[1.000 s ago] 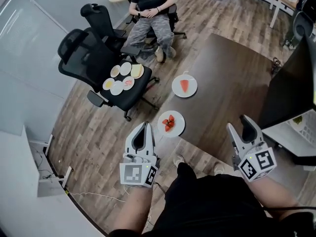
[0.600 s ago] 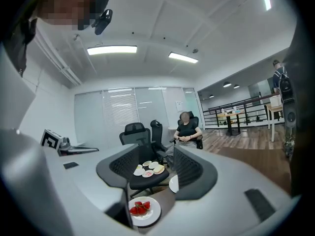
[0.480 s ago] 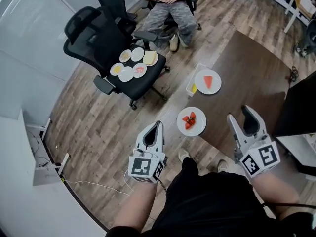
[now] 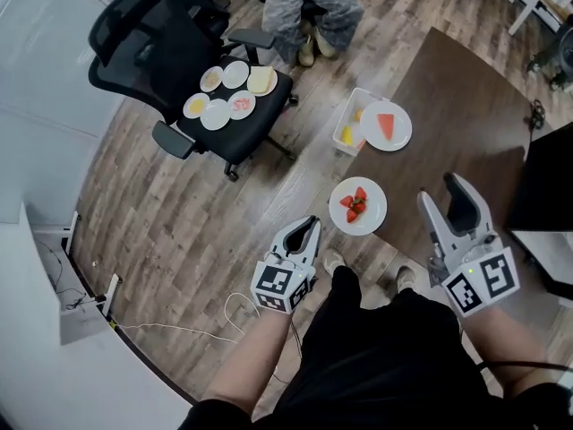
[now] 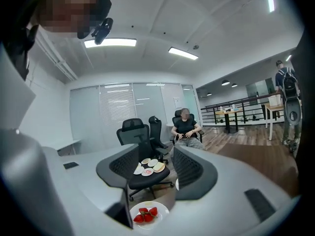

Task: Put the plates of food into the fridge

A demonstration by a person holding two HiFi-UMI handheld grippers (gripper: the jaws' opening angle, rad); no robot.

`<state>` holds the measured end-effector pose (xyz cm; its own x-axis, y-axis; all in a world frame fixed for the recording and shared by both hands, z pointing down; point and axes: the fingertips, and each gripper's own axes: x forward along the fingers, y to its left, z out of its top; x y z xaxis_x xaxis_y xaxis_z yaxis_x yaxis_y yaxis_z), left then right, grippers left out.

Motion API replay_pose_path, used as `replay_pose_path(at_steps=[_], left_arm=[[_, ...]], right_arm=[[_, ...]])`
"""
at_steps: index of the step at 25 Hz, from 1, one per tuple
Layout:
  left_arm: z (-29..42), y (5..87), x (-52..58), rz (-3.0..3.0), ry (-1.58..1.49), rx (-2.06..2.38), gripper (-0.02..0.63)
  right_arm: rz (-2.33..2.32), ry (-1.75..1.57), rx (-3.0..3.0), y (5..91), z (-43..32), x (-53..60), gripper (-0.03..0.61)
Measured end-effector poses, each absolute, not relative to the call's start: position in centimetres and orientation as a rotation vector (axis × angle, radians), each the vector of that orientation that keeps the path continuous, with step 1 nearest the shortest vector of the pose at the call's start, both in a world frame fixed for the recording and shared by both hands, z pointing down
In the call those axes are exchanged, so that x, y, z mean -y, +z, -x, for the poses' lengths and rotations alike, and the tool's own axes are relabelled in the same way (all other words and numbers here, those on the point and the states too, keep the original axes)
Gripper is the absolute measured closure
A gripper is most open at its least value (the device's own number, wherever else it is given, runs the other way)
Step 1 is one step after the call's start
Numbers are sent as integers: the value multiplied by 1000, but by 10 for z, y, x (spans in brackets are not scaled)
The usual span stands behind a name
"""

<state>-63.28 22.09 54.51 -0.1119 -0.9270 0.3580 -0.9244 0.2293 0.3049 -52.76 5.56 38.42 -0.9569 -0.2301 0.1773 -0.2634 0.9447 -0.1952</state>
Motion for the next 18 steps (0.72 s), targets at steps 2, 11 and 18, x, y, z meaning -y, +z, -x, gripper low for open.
replay_pose_path(at_steps=[2,11,18], left_arm=[[629,563,-217,-1697,6,2001,592],[609,636,-206,-1686,12,1803,414],[598,668,-198,-1655,-27,1709,414]], right_arm=[[-377,345,2935,387,529,-61,353],[-479,376,2893,406,524,-58,353],[-552,375,2843,416,515,-46,353]])
